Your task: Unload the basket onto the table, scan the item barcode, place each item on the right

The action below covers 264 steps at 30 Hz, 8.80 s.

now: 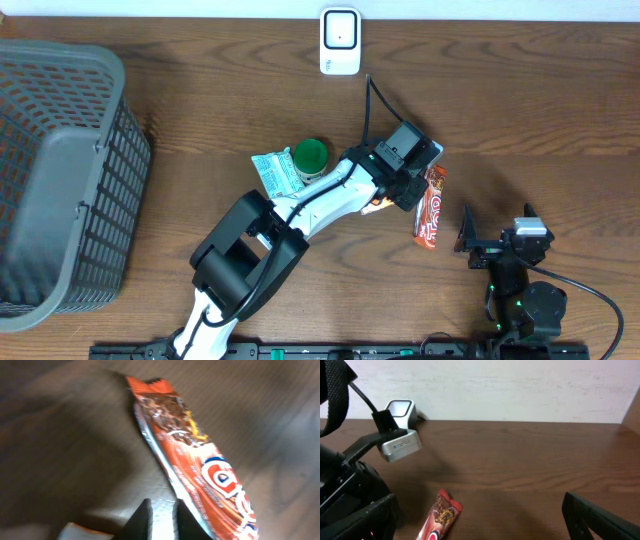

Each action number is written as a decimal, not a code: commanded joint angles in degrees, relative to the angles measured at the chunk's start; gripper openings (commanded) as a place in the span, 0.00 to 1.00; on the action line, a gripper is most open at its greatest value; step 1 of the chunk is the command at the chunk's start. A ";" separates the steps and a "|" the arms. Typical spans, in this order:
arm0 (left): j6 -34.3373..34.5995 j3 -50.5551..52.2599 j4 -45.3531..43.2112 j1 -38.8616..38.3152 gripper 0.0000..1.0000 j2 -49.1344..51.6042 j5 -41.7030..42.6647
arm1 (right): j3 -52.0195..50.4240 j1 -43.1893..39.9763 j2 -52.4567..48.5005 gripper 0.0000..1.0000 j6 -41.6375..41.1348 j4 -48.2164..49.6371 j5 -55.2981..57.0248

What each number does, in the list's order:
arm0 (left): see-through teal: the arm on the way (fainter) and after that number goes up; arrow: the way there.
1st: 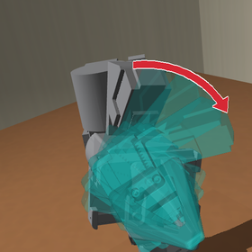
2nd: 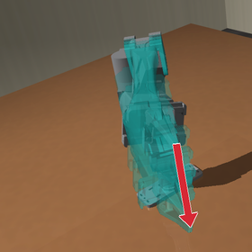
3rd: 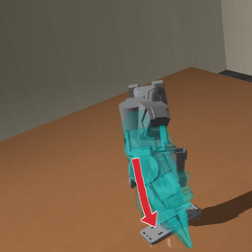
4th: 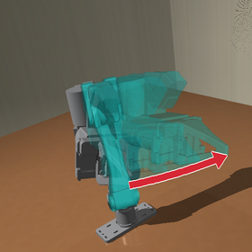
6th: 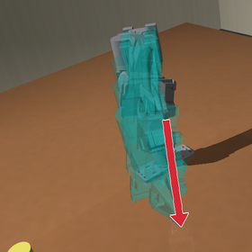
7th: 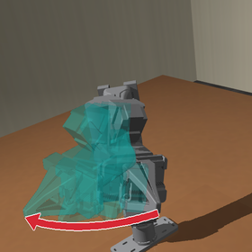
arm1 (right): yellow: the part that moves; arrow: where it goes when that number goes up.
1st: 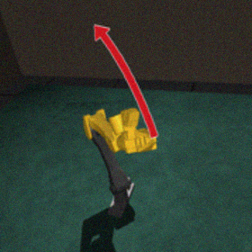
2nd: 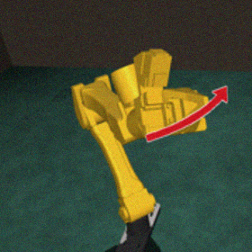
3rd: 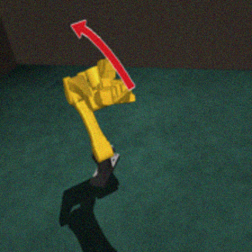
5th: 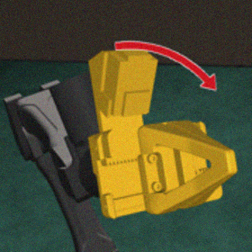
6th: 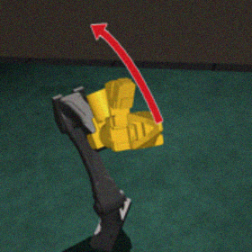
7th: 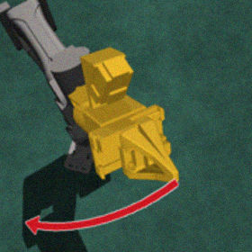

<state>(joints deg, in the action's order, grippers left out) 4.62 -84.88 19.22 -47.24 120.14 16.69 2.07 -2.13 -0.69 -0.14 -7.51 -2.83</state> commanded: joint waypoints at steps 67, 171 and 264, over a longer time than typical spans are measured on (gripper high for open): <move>-19.50 -0.66 0.26 24.50 0.86 -64.61 -64.02 | 88.87 27.15 -102.68 0.90 -59.21 -13.55 -31.61; -16.26 4.11 1.44 26.82 0.86 -69.35 -59.04 | 129.17 40.30 -142.57 0.99 -53.51 -68.83 4.59; -16.33 4.20 3.06 26.82 0.86 -69.29 -59.12 | 130.84 33.94 -146.77 0.53 2.82 7.69 48.59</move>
<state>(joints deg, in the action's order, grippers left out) -11.99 -81.01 22.33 -20.71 50.89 -42.30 132.46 33.10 -145.03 -2.26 -2.22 43.97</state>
